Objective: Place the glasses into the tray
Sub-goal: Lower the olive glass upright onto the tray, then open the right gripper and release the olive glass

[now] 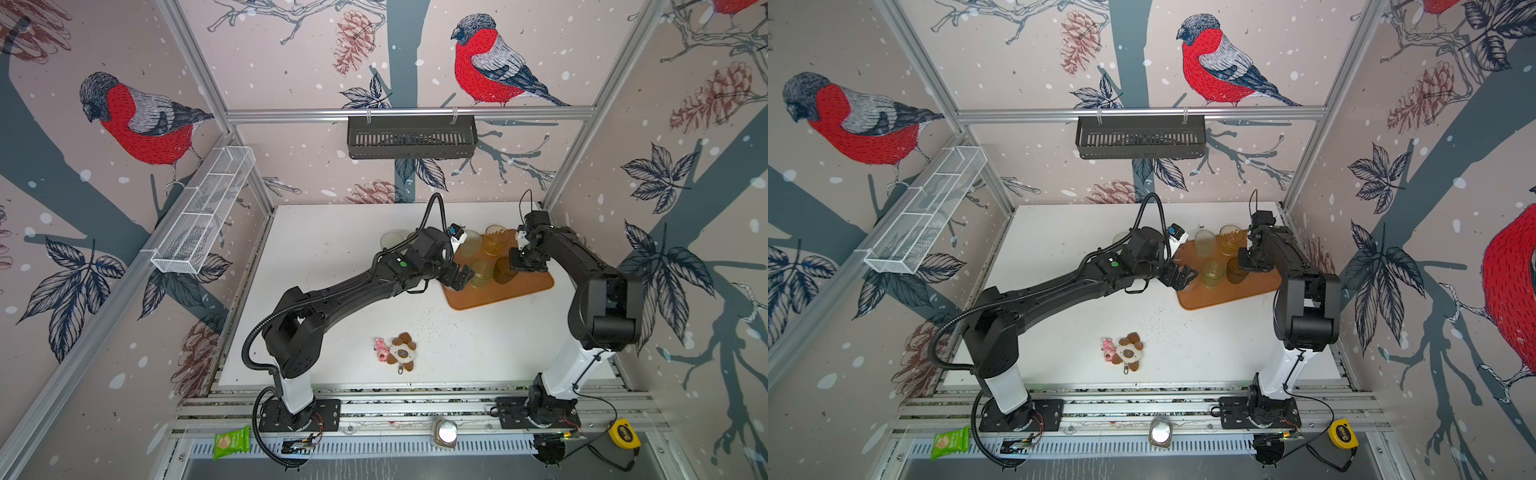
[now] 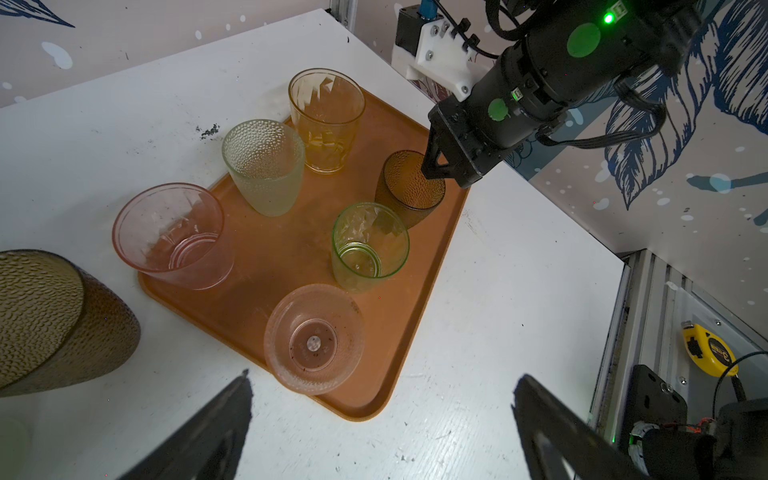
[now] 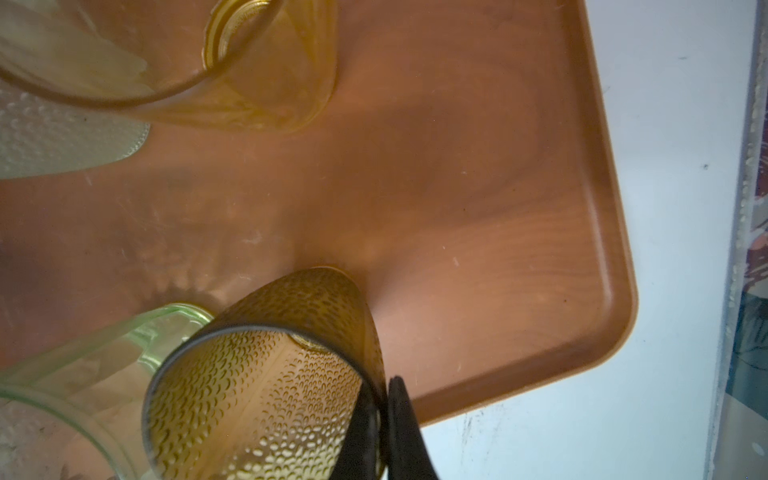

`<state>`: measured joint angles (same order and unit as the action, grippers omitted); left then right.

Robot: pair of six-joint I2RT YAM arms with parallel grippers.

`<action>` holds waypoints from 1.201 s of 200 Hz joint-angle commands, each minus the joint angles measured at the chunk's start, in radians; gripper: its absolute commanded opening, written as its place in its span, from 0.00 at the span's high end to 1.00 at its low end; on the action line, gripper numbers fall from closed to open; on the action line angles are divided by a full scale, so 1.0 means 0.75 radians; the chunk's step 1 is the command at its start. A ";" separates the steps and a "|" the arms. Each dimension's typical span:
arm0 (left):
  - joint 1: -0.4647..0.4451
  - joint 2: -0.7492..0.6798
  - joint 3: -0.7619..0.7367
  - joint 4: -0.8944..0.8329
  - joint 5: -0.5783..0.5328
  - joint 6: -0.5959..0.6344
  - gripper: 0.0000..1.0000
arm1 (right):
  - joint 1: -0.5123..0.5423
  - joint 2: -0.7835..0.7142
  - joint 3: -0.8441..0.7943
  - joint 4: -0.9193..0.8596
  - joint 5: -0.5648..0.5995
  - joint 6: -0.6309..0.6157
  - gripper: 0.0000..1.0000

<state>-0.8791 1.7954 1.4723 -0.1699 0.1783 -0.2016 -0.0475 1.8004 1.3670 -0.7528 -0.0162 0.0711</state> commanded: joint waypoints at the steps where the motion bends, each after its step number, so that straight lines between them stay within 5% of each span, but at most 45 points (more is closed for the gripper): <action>1: -0.006 -0.006 0.010 0.018 -0.016 0.032 0.02 | 0.004 -0.002 0.004 0.007 0.018 -0.022 0.94; 151: -0.006 -0.020 -0.005 0.034 -0.013 0.027 0.02 | 0.022 -0.032 0.000 0.008 0.043 -0.023 0.79; 240: -0.006 -0.025 -0.005 0.031 -0.009 0.033 0.02 | 0.046 -0.077 0.028 -0.006 0.067 -0.015 0.58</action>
<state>-0.8791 1.7851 1.4693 -0.1696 0.1719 -0.2016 -0.0204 1.7573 1.3727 -0.7547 0.0185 0.0532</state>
